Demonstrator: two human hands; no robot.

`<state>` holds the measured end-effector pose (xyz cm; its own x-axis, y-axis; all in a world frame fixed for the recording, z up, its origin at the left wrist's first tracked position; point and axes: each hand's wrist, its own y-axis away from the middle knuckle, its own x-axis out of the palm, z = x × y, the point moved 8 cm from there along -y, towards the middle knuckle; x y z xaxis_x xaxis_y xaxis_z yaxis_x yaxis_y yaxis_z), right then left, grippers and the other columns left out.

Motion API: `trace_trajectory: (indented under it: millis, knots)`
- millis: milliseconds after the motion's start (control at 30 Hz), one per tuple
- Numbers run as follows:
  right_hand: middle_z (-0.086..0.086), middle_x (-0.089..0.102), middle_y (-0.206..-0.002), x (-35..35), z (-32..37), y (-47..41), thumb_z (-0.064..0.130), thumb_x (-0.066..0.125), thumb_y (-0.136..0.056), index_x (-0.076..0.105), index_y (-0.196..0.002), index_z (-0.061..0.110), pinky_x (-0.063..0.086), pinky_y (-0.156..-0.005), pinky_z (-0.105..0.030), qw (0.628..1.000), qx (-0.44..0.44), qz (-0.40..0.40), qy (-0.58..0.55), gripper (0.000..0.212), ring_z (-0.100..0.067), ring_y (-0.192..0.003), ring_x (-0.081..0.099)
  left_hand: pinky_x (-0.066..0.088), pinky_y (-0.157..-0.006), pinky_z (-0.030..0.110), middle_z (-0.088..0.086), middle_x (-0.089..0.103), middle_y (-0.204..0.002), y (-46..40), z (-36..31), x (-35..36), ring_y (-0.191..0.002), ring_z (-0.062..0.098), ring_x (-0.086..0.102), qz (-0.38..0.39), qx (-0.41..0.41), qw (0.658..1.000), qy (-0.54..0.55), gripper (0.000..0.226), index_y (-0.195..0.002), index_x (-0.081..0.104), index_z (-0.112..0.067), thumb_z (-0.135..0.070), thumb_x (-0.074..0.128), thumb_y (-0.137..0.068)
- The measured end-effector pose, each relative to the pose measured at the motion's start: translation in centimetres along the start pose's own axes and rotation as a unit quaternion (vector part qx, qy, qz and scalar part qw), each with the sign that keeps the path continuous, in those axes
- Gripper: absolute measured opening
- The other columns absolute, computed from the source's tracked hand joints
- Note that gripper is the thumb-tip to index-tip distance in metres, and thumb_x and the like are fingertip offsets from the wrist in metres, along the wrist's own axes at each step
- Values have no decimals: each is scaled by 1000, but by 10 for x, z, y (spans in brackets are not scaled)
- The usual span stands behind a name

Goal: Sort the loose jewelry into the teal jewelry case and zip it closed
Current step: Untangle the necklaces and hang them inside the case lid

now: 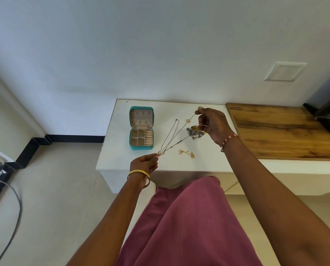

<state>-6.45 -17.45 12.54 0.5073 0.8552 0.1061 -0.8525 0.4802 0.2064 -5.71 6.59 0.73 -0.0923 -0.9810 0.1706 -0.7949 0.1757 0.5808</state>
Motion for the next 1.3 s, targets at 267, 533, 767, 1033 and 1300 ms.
trace_trajectory:
  millis: [267,533,767,1033,1300]
  knots:
    - [-7,48,-50,-1,-28,-43,12,50,-93,55,-71,6,39,-41,-20,994,44,-35,96,23,-10,-29,36,51,-84,31,12,62,-98,-33,17,3,-85,26,60,-31,-5,998,-57,28,-110,61,4,2,58,-82]
    - [-9,54,-62,17,-46,-112,6,52,-90,59,-71,8,44,-43,-22,983,56,2,175,21,-16,-45,44,50,-90,32,14,67,-106,-74,10,12,-87,24,60,-100,44,981,-162,26,-107,65,-2,-5,62,-81]
    - [-9,54,-61,10,-89,-170,4,59,-87,60,-73,8,49,-41,-20,976,94,8,198,14,-8,-36,48,42,-87,22,10,68,-102,-98,6,20,-83,13,55,-138,109,949,-263,20,-101,68,-8,-10,64,-81]
    - [-9,53,-56,5,-131,-218,-2,59,-84,59,-68,5,50,-40,-20,946,85,-5,313,18,-3,-31,48,35,-79,13,8,64,-100,-114,14,24,-80,9,50,-143,116,919,-349,20,-100,69,-11,-12,64,-81]
    - [-14,69,-90,19,-129,-231,3,62,-78,67,-75,4,49,-72,-31,857,-33,-32,514,6,-27,-81,61,37,-83,17,11,61,-104,-117,17,25,-84,10,49,-141,105,914,-365,24,-104,68,-8,-12,64,-81]
